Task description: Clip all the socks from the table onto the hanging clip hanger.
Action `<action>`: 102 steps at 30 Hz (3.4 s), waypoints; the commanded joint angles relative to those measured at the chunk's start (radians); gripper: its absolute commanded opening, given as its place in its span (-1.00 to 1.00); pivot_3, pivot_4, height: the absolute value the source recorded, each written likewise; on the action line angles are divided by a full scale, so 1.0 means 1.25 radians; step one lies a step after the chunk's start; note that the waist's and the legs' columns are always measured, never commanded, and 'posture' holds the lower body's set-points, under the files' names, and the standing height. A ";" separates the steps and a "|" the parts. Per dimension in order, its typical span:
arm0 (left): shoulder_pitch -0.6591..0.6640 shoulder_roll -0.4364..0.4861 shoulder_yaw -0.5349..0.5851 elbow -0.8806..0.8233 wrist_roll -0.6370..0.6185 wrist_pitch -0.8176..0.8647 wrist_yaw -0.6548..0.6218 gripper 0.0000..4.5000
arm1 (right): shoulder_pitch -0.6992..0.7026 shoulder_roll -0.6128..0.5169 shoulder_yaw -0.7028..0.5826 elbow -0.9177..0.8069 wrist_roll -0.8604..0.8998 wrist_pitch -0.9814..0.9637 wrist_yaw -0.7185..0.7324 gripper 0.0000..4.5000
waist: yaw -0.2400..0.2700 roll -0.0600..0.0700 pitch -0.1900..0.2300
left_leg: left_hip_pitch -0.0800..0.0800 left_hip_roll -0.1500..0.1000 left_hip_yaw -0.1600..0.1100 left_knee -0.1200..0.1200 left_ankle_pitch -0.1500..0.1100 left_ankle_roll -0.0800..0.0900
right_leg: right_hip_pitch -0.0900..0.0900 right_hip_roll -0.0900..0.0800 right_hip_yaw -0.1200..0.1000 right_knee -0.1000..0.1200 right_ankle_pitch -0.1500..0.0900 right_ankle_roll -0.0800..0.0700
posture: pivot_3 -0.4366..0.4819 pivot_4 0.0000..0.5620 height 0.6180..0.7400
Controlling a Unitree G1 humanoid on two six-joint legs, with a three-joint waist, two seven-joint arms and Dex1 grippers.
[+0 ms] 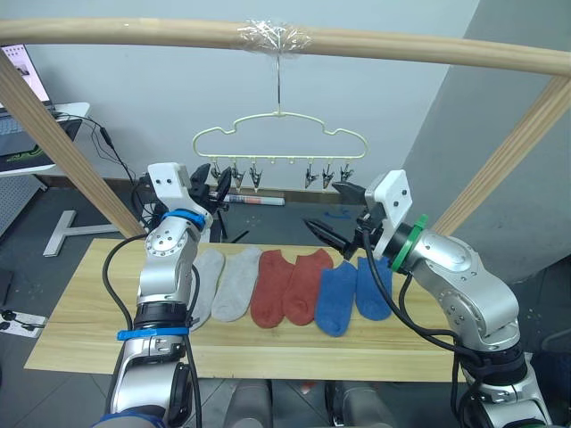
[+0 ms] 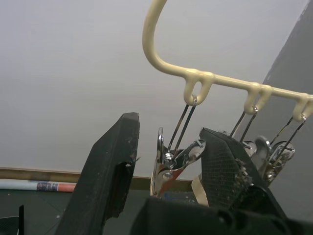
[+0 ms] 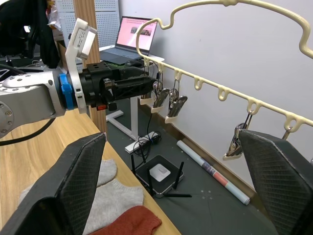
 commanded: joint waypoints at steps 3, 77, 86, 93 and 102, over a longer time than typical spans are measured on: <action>-0.019 0.003 0.009 -0.012 -0.006 -0.019 -0.004 0.01 | -0.001 -0.001 -0.024 -0.025 0.016 -0.006 -0.002 1.00 | 0.000 0.000 0.002 | 0.000 0.000 0.000 0.000 0.000 0.000 | 0.000 0.000 0.000 0.000 0.000 0.000 | 0.34 -0.30 1.00; 0.038 0.036 0.022 -0.074 -0.089 0.101 -0.090 -1.00 | 0.231 -0.129 0.086 0.479 -0.340 -0.194 0.010 -0.99 | 0.001 0.003 0.010 | -0.005 -0.001 -0.017 0.002 0.000 0.000 | 0.003 -0.001 -0.015 -0.001 0.000 -0.001 | 0.44 -0.34 1.00; 0.002 0.068 0.203 -0.067 -0.458 0.599 -0.077 -1.00 | 0.203 -0.234 0.164 0.184 -0.428 -0.400 0.119 -0.99 | -0.025 0.005 0.011 | -0.002 0.000 -0.018 0.002 0.001 0.000 | 0.004 0.000 -0.016 0.001 0.000 -0.001 | 0.46 -0.36 1.00; -0.024 0.041 0.272 -0.076 -0.590 0.734 0.004 -1.00 | 0.087 -0.079 0.225 0.216 -0.451 -0.361 0.094 -0.99 | -0.020 0.004 0.011 | 0.001 0.000 -0.018 0.002 0.001 -0.001 | 0.008 -0.001 -0.016 0.000 -0.001 -0.002 | 0.45 -0.35 1.00; -0.024 0.023 0.271 -0.129 -0.652 0.764 0.063 -1.00 | -0.069 0.080 0.251 0.300 -0.456 -0.338 0.086 -0.99 | -0.012 0.004 0.011 | 0.000 -0.001 -0.019 0.001 0.002 -0.004 | 0.008 -0.001 -0.018 0.001 -0.001 -0.002 | 0.49 -0.34 1.00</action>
